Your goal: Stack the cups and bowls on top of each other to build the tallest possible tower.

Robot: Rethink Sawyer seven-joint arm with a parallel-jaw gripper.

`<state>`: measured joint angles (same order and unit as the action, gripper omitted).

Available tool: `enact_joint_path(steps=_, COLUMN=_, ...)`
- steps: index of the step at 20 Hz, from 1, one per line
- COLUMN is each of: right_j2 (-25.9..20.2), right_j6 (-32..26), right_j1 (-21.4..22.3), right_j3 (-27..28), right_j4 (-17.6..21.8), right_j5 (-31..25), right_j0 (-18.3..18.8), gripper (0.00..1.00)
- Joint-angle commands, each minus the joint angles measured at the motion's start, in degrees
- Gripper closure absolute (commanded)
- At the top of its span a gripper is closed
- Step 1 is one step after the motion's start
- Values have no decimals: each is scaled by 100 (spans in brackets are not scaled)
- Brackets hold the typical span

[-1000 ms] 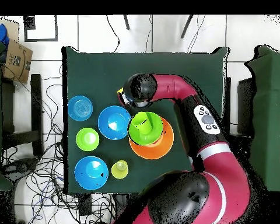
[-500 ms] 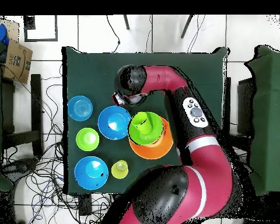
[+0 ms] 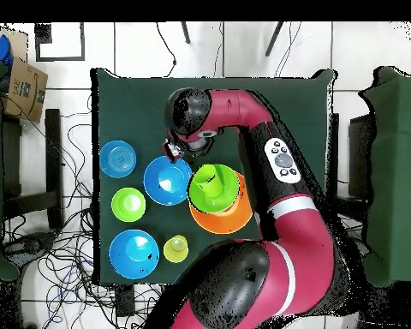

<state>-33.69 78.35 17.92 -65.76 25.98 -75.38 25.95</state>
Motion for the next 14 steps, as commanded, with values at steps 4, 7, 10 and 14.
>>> enact_joint_path(steps=4, right_j2=-142, right_j6=-1497, right_j1=-47, right_j3=-145, right_j4=587, right_j5=609, right_j0=70, gripper=0)
enact_joint_path(steps=7, right_j2=-108, right_j6=-1464, right_j1=-120, right_j3=-275, right_j4=750, right_j5=1000, right_j0=95, gripper=0)
enact_joint_path(steps=10, right_j2=-116, right_j6=-1437, right_j1=-212, right_j3=-424, right_j4=867, right_j5=1417, right_j0=178, gripper=0)
enact_joint_path(steps=14, right_j2=-185, right_j6=-1706, right_j1=-302, right_j3=-478, right_j4=1017, right_j5=1609, right_j0=192, gripper=0)
